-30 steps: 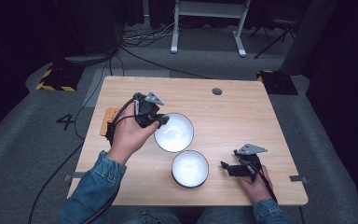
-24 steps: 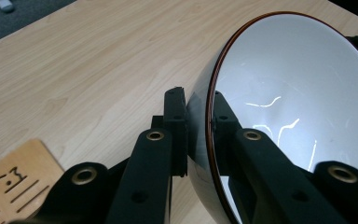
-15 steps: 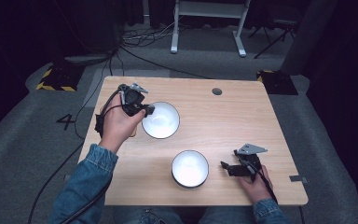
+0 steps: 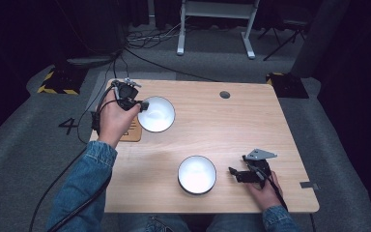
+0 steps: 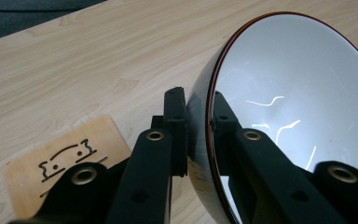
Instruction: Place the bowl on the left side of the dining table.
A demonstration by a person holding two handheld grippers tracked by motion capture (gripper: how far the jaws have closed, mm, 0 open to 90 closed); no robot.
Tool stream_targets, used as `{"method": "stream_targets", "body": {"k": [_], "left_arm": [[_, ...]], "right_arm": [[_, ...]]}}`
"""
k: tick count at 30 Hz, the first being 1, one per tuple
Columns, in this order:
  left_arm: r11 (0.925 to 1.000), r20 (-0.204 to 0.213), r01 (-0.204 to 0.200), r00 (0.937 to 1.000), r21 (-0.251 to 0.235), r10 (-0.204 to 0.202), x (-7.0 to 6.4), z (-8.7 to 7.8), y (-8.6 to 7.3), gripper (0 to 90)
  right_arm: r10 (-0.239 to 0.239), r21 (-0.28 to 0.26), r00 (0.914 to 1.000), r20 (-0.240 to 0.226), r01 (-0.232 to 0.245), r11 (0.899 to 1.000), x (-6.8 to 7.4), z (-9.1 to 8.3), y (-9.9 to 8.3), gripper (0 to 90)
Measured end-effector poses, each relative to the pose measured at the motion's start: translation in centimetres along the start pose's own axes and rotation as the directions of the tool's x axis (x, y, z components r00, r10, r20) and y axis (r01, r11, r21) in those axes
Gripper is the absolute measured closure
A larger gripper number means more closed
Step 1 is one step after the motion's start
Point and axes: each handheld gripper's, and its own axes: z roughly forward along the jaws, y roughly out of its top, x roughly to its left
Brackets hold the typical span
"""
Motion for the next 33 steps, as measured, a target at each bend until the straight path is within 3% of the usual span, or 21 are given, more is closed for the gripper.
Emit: {"method": "stream_targets", "body": {"k": [4,17,23,27,33], "left_arm": [[0.9993,-0.017,0.037,0.9992,0.001,-0.037,0.9,0.3,-0.1,81.5],[0.9986,-0.053,0.045,0.9976,0.028,-0.044,4.0,1.4,-0.2,81.5],[0.9954,-0.057,0.092,0.9943,0.025,-0.090,5.6,1.9,-0.6,81.5],[0.9883,-0.064,0.151,0.9868,0.023,-0.149,7.1,2.4,-1.0,81.5],[0.9796,-0.075,0.201,0.9770,0.007,-0.200,8.4,2.7,-1.8,81.5]], "right_arm": [[0.001,0.000,1.0000,0.000,-0.001,1.000,0.0,0.0,0.0,20.4],[0.002,0.000,1.0000,0.000,-0.002,1.000,0.0,0.0,0.0,20.5],[0.003,0.000,1.0000,0.001,-0.003,1.000,0.0,0.0,0.0,20.5],[0.003,0.000,1.0000,0.001,-0.003,1.000,0.0,0.0,0.0,20.5],[0.003,0.001,1.0000,0.001,-0.003,1.000,0.0,0.0,0.0,20.5]]}}
